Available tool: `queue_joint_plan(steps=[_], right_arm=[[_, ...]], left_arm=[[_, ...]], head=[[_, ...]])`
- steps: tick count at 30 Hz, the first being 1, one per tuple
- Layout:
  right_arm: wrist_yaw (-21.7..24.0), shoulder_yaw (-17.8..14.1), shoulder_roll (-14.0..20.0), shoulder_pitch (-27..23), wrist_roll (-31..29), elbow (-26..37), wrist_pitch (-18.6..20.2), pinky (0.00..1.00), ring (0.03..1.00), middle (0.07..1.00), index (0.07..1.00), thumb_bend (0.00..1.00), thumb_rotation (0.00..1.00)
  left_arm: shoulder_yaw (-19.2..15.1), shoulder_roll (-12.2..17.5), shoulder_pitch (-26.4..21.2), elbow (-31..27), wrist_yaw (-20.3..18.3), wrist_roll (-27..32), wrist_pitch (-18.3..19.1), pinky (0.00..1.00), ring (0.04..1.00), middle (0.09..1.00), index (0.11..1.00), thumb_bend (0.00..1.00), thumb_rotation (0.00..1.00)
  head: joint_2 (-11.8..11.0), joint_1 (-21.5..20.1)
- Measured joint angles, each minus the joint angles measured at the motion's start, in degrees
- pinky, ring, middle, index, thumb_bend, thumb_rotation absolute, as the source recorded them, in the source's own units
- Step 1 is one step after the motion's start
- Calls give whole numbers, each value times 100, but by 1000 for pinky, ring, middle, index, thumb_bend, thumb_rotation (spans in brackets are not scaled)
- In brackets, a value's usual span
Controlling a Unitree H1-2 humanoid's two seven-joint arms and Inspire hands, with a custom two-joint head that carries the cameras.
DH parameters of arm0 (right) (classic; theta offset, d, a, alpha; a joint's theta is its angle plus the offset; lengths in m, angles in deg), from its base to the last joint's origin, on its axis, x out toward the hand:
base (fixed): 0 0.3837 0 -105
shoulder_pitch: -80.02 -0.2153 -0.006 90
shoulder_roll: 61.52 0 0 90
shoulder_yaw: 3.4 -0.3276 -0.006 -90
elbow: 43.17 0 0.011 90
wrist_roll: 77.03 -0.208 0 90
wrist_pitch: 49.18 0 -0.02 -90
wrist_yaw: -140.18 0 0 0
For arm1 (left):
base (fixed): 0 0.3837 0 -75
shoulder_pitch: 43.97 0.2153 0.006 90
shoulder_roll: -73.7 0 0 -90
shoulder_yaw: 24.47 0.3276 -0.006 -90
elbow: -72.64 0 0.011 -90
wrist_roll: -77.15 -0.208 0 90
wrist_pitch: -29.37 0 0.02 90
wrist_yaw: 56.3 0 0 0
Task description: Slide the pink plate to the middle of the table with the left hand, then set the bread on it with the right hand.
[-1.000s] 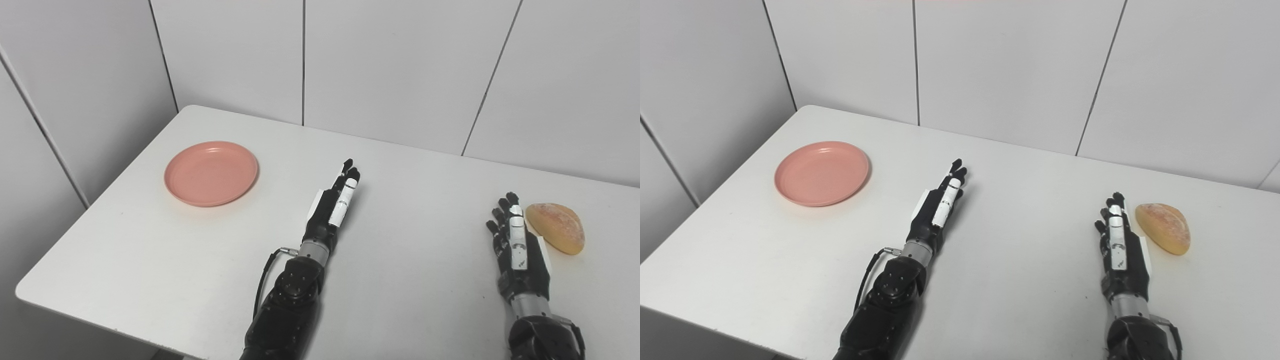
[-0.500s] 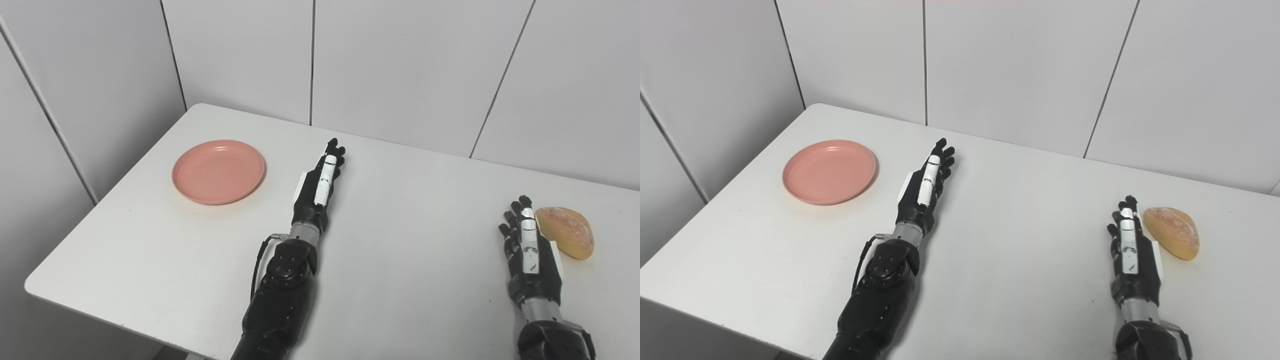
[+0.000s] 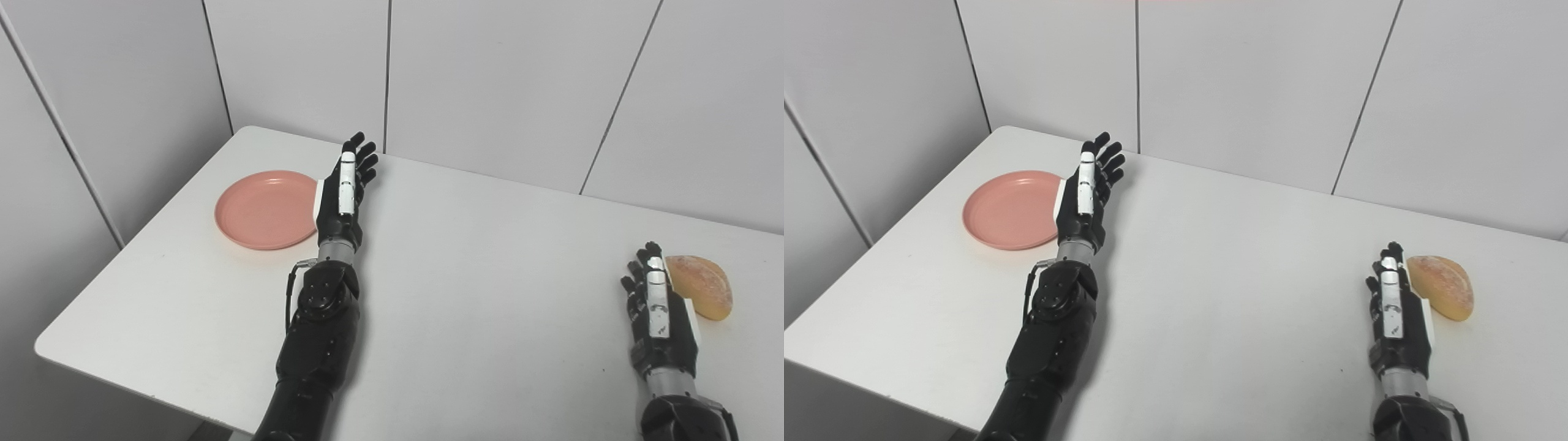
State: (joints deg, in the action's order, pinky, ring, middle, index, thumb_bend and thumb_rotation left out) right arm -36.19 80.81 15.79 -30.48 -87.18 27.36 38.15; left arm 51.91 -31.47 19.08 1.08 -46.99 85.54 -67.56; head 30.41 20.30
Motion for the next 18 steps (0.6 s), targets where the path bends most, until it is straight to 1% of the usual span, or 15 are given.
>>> queue_joint_plan(steps=[7,10,14,18], right_arm=[[23,-12,26,-37,-11,-74,-18,1000,1000,1000,983,770,880],[65,-13,43,-67,-11,-127,-32,1000,1000,1000,988,751,891],[71,-35,54,-101,-13,-176,-50,1000,1000,1000,987,767,876],[106,-55,92,-137,-35,-238,-68,1000,1000,1000,992,760,887]], left_arm=[[-220,156,-58,-40,392,-53,-5,788,789,784,777,564,1000],[-363,217,-82,-140,576,-57,-6,788,794,785,775,582,1000],[-400,439,-101,-179,739,-215,-9,774,786,775,767,605,1000],[-495,601,-101,-253,927,-291,-1,775,785,772,768,593,1000]], head=[[-18,70],[-26,88],[-18,123],[-18,158]])
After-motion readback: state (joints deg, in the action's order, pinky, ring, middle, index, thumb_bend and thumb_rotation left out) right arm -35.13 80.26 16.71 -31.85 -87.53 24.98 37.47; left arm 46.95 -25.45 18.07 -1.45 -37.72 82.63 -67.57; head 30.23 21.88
